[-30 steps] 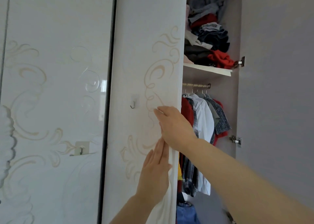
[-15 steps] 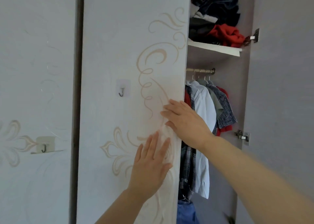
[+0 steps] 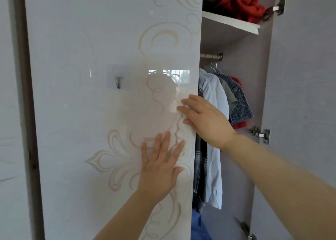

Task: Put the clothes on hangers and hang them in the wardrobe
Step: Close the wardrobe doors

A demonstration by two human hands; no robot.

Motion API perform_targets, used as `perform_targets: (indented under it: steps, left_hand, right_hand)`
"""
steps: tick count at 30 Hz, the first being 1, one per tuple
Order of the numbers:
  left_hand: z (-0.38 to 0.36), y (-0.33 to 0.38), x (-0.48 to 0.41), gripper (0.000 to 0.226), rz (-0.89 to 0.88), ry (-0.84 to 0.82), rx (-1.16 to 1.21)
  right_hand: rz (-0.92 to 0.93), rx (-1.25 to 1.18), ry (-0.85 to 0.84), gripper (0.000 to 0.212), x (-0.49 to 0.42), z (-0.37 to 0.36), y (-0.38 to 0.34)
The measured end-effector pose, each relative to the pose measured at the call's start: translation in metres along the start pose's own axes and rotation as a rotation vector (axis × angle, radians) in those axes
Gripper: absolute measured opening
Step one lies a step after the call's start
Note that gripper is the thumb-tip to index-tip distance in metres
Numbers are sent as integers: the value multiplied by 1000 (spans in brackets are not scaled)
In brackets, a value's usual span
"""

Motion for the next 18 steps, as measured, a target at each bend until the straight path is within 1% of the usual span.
perform_targets:
  steps: [5,10,12,18]
  left_hand:
    - [-32,-9,-8,62,-18,22,40]
    - [-50,-13,-13,61,-14,44,78]
    - [-56,-14,-15,60,-16,63,83]
    - [-69,-19,-23,72,2,72,50]
  right_hand:
    - [-33,-21,23,30,-10,-23,11]
    - [-20,-7,52,25,-14,-39,18]
    - [-44,-21,50,25,-15,-47,20]
    - [-84,-31,34,25,-24,-66,28]
Point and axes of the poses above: each hand's wrist, its own x-axis away from the middle knuckle, its own z-axis out of the back of the hand, y = z × x, the point moved 2 cm from there along -x, towards the middle knuckle, and after that the axes turned 10 degrees about -x, right-handed, at the moved point
